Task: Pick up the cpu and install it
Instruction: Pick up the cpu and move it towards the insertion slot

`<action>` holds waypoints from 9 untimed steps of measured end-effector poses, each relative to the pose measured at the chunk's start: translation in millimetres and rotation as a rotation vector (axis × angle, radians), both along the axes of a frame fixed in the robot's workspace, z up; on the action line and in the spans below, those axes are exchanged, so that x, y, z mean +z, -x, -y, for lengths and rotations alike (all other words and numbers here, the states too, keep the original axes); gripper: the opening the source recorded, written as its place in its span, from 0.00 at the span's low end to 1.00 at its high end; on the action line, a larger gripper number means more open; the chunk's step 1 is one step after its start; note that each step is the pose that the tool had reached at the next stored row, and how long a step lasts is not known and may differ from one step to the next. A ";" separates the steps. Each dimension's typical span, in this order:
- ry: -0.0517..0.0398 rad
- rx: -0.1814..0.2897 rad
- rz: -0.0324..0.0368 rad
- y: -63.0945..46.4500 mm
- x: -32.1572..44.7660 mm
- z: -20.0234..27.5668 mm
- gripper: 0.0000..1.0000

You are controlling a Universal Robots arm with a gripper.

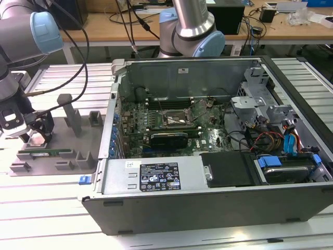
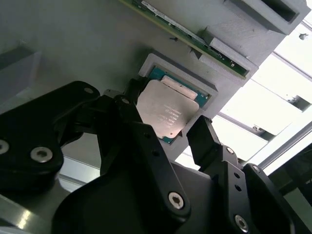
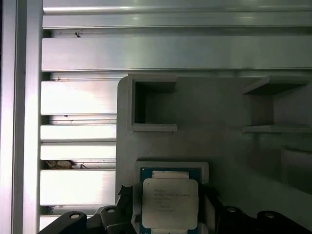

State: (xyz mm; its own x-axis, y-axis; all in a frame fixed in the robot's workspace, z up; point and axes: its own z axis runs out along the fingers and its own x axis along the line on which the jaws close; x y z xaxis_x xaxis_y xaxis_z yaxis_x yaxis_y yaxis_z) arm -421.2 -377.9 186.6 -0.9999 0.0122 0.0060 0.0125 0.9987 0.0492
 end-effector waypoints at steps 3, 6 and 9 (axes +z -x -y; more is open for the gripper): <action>-0.0010 0.000 -0.0009 -0.1 0.7 0.0 0.66; -0.0010 0.000 -0.0011 -0.1 1.0 0.1 0.66; -0.0009 0.000 -0.0017 -0.6 0.9 0.1 0.66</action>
